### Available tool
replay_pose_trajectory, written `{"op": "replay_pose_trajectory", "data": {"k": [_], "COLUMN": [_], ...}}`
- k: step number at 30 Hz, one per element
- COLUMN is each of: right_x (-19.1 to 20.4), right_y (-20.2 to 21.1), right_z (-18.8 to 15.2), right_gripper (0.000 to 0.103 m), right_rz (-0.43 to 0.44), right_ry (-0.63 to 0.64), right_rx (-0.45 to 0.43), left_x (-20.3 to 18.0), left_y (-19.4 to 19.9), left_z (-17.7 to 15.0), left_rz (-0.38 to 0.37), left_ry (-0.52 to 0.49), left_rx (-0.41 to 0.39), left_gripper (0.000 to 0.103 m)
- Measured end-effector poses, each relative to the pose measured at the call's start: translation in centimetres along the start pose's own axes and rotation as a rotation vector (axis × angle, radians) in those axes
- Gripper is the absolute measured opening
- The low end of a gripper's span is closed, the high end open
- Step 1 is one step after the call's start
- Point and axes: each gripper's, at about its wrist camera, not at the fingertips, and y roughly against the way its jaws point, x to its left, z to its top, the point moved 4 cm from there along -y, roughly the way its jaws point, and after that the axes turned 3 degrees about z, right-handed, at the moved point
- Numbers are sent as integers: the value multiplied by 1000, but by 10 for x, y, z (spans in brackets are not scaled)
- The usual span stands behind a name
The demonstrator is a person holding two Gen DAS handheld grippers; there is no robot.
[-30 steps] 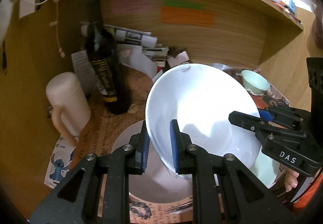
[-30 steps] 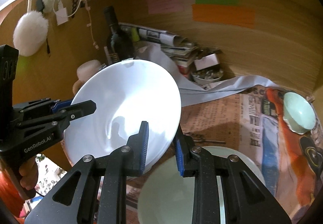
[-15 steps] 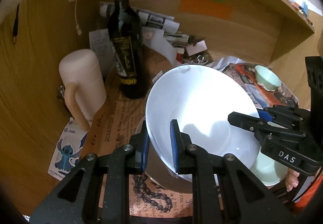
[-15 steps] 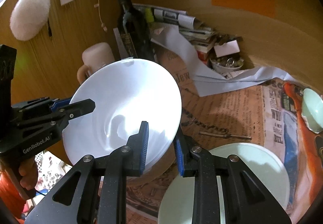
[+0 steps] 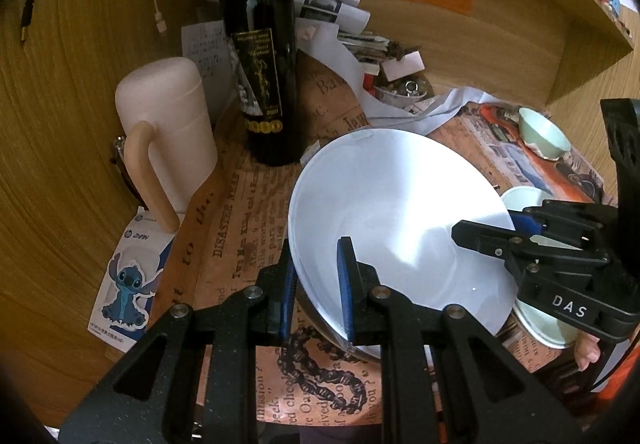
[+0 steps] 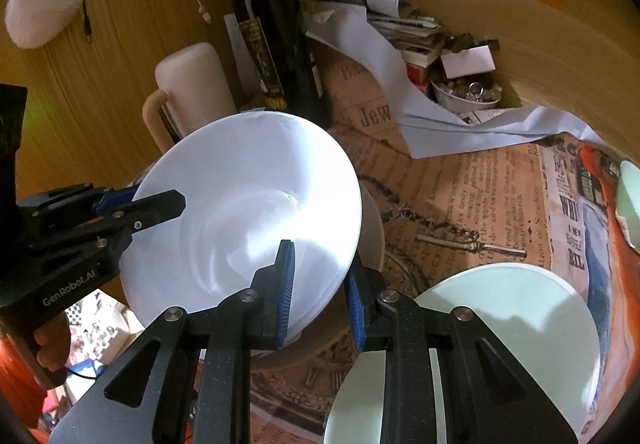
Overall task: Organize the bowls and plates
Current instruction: 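Carry the white bowl with both grippers over the mauve bowl, then lower the white bowl into the mauve bowl and open both grippers, then move both grippers to the small pale mint bowl on the orange newspaper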
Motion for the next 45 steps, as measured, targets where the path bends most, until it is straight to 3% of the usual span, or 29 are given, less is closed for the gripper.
{"op": "replay_pose_trajectory", "data": {"k": [9,13,17,26,29,30,31,37,40,45], "right_x": [3,7,6,-2,-7,-10,-14,-46,-67,-103], "right_y": [-7,-9,-7,3,20,29,37,74,91,116], "right_z": [0,0,1,7,13,15,17,26,27,22], "right_gripper": [23,24,37,42,62,69,71,77,80,81], "right_rz": [-6,-60,-64,-12,-55,-70,-82,-134,-172,-253], "right_ry": [36,79,91,34,25,24,21,-30,-59,-87], "right_rx": [25,8,-5,-25,-108,-144,-170,-256,-289,-318], "left_x": [2,5,5,9,9,9,8,-7,-18,-42], "left_y": [-4,-8,-9,-11,-1,3,8,33,38,37], "left_z": [-3,-4,-5,-3,4,7,10,33,46,66], "left_rz": [43,43,44,35,32,29,25,-9,-27,-39], "left_ry": [-36,-30,-35,-7,5,10,17,29,29,3], "left_rx": [-12,4,8,33,8,-5,-24,-108,-145,-179], "left_gripper": [18,18,18,20,33,45,54,82,91,92]}}
